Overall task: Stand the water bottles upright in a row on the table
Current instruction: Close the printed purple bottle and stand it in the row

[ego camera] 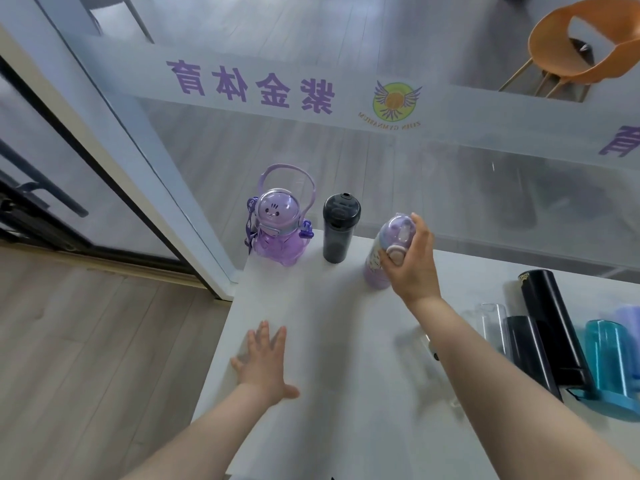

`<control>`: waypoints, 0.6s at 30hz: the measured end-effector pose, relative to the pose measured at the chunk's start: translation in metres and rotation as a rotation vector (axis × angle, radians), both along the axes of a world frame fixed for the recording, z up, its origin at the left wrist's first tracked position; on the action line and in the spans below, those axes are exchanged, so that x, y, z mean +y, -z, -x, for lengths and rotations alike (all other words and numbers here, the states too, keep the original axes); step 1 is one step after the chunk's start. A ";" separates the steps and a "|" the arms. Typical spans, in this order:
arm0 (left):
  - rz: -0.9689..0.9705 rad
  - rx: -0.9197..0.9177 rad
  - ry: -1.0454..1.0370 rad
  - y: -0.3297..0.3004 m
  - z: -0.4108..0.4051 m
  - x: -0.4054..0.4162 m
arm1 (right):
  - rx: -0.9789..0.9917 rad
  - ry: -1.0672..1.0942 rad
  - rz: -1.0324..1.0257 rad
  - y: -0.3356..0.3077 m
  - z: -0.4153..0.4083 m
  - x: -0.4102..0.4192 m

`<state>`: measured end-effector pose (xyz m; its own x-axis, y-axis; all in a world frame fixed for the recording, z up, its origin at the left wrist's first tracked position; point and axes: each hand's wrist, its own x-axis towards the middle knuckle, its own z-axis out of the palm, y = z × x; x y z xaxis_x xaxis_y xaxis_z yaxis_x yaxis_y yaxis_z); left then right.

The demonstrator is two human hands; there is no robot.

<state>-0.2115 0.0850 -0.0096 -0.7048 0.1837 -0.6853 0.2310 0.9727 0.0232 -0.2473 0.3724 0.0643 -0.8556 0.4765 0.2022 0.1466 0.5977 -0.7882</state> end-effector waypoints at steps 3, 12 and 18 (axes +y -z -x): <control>-0.001 -0.008 -0.013 0.000 0.000 0.001 | -0.005 -0.001 -0.001 -0.001 0.015 0.006; 0.023 -0.023 -0.017 0.001 0.002 0.003 | -0.015 -0.016 0.008 0.001 0.034 0.016; 0.002 -0.021 -0.029 0.002 0.002 0.002 | -0.045 -0.014 -0.014 -0.002 0.032 0.018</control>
<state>-0.2138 0.0872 -0.0112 -0.6952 0.1616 -0.7004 0.2020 0.9791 0.0254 -0.2792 0.3908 0.0667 -0.8707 0.4615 0.1697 0.1734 0.6110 -0.7724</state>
